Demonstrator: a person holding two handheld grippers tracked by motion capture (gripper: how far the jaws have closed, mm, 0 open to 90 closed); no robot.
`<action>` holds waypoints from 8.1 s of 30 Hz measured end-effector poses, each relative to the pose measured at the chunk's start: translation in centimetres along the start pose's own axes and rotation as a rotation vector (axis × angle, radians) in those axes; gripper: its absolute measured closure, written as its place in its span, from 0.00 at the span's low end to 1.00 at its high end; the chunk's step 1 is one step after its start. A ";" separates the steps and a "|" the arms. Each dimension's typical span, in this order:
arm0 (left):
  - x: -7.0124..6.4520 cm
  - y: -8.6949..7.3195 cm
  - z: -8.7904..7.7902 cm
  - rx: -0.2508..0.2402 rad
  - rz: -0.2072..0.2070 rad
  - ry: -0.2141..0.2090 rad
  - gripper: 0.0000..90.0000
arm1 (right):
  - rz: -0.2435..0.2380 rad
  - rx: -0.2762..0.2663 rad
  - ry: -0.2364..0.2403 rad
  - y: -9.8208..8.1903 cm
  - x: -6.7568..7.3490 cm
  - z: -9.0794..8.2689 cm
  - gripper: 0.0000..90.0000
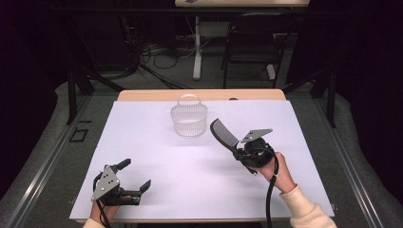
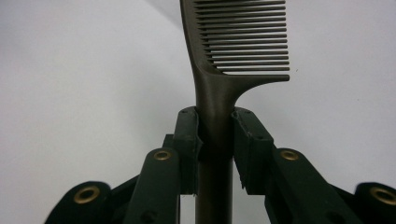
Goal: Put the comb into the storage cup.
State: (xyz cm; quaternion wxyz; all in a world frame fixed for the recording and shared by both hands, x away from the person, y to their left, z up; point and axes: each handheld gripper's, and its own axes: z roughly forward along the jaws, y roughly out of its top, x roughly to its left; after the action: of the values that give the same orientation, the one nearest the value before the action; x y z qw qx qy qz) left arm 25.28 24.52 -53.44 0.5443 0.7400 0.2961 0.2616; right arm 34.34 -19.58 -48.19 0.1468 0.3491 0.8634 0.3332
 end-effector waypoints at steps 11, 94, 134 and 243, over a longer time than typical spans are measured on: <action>0.0 0.0 0.0 0.000 0.001 0.004 0.00 | -0.003 -0.021 -0.004 0.4 0.0 -0.1 0.81; 0.1 0.0 -0.1 -0.007 -0.008 0.001 0.00 | -0.052 -0.142 -0.005 7.3 -0.2 1.7 0.81; 0.1 0.0 -0.1 -0.004 -0.009 -0.003 0.00 | -0.089 -0.198 -0.024 10.3 0.1 2.9 0.81; 0.2 0.0 0.0 -0.006 -0.008 -0.007 0.00 | -0.252 -0.359 -0.122 17.0 0.7 7.8 0.81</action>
State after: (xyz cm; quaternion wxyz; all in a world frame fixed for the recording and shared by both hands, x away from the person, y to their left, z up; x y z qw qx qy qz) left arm 25.39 24.65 -53.43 0.5486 0.7381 0.2964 0.2577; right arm 46.17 -6.32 -42.40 0.2991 0.2263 0.8166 0.4387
